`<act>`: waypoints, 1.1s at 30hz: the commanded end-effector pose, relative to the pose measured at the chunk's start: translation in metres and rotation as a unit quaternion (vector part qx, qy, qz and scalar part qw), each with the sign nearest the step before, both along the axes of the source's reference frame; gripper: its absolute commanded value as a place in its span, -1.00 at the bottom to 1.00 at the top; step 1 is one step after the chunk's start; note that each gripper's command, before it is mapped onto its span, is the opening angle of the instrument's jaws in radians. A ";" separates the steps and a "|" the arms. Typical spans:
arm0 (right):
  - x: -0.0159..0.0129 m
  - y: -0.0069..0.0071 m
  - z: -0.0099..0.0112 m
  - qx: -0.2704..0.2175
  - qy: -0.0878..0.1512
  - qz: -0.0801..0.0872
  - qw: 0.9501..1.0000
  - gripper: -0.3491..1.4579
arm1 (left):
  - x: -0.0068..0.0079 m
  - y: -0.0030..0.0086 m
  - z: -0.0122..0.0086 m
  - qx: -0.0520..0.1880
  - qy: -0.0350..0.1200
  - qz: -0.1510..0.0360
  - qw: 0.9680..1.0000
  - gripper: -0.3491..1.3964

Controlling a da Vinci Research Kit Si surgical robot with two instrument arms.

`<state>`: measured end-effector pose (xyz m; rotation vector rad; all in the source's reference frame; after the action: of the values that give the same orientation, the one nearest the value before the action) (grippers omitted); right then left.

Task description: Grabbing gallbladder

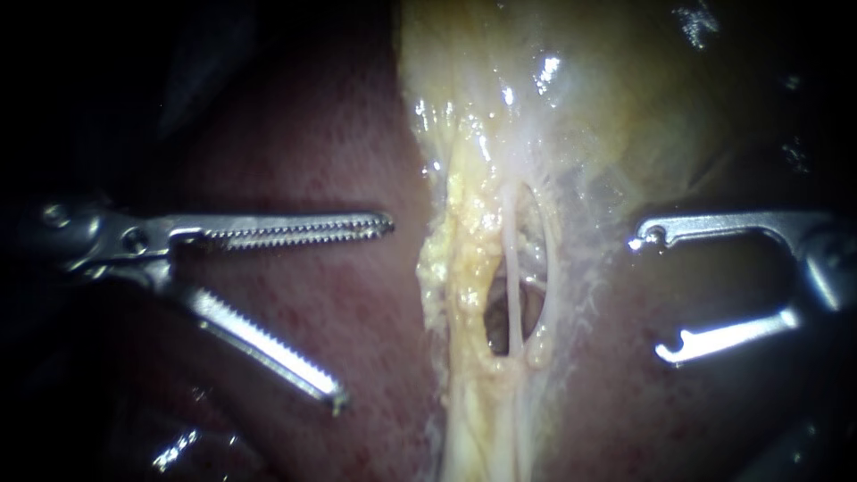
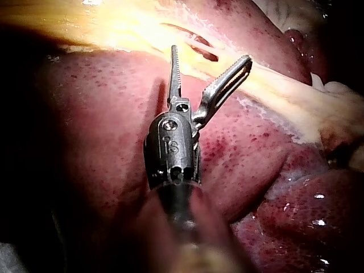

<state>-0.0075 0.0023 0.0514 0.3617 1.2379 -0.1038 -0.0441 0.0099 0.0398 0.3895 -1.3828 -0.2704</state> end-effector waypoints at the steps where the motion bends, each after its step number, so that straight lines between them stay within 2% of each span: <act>1: 0.0000 -0.0001 0.0000 0.000 0.000 0.000 1.000 0.04 | 0.0000 0.0000 0.0000 0.000 0.000 0.000 1.000 0.56; 10: 0.0000 -0.0001 0.0000 0.000 0.000 0.000 1.000 0.04 | -0.0002 0.0002 -0.0001 0.000 0.000 -0.001 1.000 0.56; 13: -0.0001 -0.0002 -0.0001 0.000 0.000 -0.001 1.000 0.04 | -0.0004 0.0011 -0.0006 0.003 0.001 -0.005 1.000 0.60; 14: -0.0001 -0.0002 -0.0002 0.000 0.000 -0.001 1.000 0.04 | -0.0004 0.0017 -0.0010 0.003 0.003 -0.012 1.000 0.60; 18: 0.0000 -0.0002 -0.0002 0.000 0.000 -0.001 1.000 0.04 | -0.0006 0.0038 -0.0023 0.008 0.029 -0.017 0.999 0.56; 20: 0.0000 -0.0002 -0.0002 0.000 0.000 -0.001 1.000 0.04 | -0.0009 0.0046 -0.0026 0.006 0.039 -0.018 0.999 0.50; 22: 0.0000 -0.0002 -0.0002 0.000 0.000 -0.001 1.000 0.04 | -0.0014 0.0051 -0.0027 0.018 0.052 -0.020 0.998 0.44; 26: 0.0000 -0.0002 -0.0001 0.000 0.000 0.000 1.000 0.04 | -0.0025 0.0052 -0.0020 0.040 0.073 -0.018 0.996 0.36; 27: 0.0000 -0.0002 -0.0001 0.000 0.000 0.000 1.000 0.04 | -0.0028 0.0051 -0.0015 0.053 0.079 -0.020 0.995 0.33; 33: 0.0000 -0.0002 0.0001 -0.001 0.000 0.000 1.000 0.04 | -0.0036 0.0048 0.0007 0.077 0.100 -0.020 0.992 0.23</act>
<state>-0.0075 0.0021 0.0514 0.3611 1.2378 -0.1052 -0.0477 0.0146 0.0410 0.4549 -1.1706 -0.4472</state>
